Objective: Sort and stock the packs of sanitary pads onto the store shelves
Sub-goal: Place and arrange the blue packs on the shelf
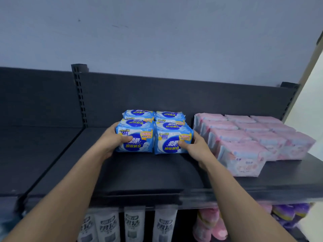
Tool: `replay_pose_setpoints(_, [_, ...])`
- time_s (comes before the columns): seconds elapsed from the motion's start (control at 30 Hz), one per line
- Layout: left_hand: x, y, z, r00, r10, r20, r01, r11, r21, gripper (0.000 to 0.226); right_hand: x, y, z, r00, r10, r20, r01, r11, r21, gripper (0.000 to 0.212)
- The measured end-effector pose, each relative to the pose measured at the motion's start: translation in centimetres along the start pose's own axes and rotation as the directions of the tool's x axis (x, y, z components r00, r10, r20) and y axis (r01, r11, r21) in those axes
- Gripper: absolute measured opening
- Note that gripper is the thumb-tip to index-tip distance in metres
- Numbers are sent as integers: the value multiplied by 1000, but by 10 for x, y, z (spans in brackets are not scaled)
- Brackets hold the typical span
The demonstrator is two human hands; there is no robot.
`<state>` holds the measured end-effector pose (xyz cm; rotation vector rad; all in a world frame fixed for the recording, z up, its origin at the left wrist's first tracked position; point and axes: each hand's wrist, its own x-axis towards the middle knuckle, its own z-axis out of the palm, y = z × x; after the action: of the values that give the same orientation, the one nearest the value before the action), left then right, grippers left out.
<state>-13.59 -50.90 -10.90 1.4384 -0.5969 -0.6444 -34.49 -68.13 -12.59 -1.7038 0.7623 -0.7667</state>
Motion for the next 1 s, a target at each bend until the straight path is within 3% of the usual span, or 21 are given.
replay_pose_setpoints(0.23, [2,-4,8,999,-21,-34,22,999,36,67,9,1,9,989,-106,-107,70,954,-292,44])
replay_pose_setpoints(0.4, [-3,-3,11,991,5,-137,15,990,141,74,3,-7,8,981,-149,-123,85,903,-421,70])
replay_pose_setpoints(0.47, [-8,-2,11,969,71,-236,-1,960,282,86,-2,-12,11,951,-284,-121,182,832,-524,76])
replay_pose_setpoints(0.67, [-43,16,3,936,277,-219,-20,660,751,75,-21,-31,40,795,-607,-13,414,559,-718,64])
replay_pose_setpoints(0.8, [-83,26,-19,926,288,-244,81,481,873,68,-37,-46,61,821,-548,161,495,542,-679,61])
replay_pose_setpoints(1.0, [-165,28,-73,884,324,-338,263,255,930,61,-76,-62,114,717,-550,428,680,417,-603,61])
